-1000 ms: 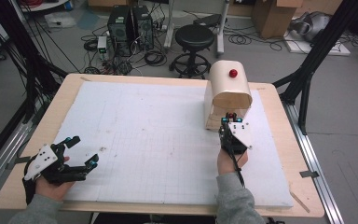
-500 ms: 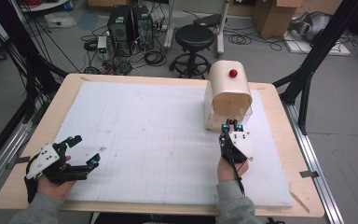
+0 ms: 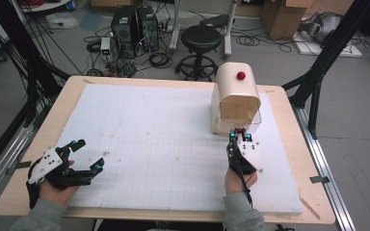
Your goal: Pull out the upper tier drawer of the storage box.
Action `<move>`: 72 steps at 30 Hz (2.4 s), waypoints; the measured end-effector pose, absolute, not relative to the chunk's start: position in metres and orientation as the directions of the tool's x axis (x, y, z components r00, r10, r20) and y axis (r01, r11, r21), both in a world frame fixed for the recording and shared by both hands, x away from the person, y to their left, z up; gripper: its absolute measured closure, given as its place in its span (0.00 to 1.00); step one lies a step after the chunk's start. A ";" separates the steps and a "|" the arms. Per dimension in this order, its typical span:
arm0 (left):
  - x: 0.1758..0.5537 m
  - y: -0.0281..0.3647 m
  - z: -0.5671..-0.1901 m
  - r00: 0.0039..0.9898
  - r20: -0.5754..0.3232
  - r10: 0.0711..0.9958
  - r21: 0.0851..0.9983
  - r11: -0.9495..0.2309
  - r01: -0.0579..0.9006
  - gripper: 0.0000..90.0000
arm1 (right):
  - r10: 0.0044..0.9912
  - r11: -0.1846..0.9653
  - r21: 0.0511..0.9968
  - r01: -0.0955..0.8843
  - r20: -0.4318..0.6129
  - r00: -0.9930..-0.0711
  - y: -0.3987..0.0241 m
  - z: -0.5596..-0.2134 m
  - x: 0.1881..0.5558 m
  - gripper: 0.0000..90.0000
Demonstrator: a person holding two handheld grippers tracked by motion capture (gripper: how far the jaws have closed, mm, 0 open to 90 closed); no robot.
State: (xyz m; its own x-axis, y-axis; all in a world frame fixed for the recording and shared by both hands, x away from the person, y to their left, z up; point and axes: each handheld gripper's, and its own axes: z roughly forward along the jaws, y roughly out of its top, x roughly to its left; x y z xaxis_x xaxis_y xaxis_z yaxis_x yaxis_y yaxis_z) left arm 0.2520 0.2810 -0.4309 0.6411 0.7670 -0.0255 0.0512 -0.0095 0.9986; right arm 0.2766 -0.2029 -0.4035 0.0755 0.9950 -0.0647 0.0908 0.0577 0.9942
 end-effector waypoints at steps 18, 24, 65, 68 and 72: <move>0.252 0.280 -0.431 0.643 -0.026 0.765 0.999 -0.011 0.053 0.04 | 0.996 0.067 0.994 0.081 -0.072 0.054 -0.204 -0.401 0.277 0.74; 0.252 0.281 -0.431 0.647 -0.026 0.762 0.999 -0.012 0.053 0.04 | 0.995 0.084 0.995 0.050 -0.087 0.049 -0.199 -0.401 0.274 0.60; 0.244 0.280 -0.427 0.652 -0.030 0.757 0.999 0.001 0.044 0.04 | 0.933 0.145 0.977 0.158 -0.082 -0.351 -0.255 -0.378 0.264 0.12; 0.245 0.280 -0.428 0.653 -0.031 0.757 0.999 0.001 0.045 0.04 | 0.919 0.148 0.976 0.158 -0.077 -0.387 -0.262 -0.377 0.263 0.12; 0.244 0.281 -0.427 0.652 -0.035 0.758 0.999 0.007 0.045 0.04 | 0.887 0.151 0.978 0.144 -0.070 -0.456 -0.281 -0.378 0.260 0.12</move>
State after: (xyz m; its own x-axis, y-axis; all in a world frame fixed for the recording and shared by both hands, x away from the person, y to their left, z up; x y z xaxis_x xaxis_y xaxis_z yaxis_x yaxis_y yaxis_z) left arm 0.2439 0.2810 -0.4270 0.6516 0.7578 -0.0349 0.0452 0.0071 0.9990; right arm 0.2595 -0.2815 -0.3776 -0.4558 0.8873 -0.0701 0.1438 0.1512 0.9780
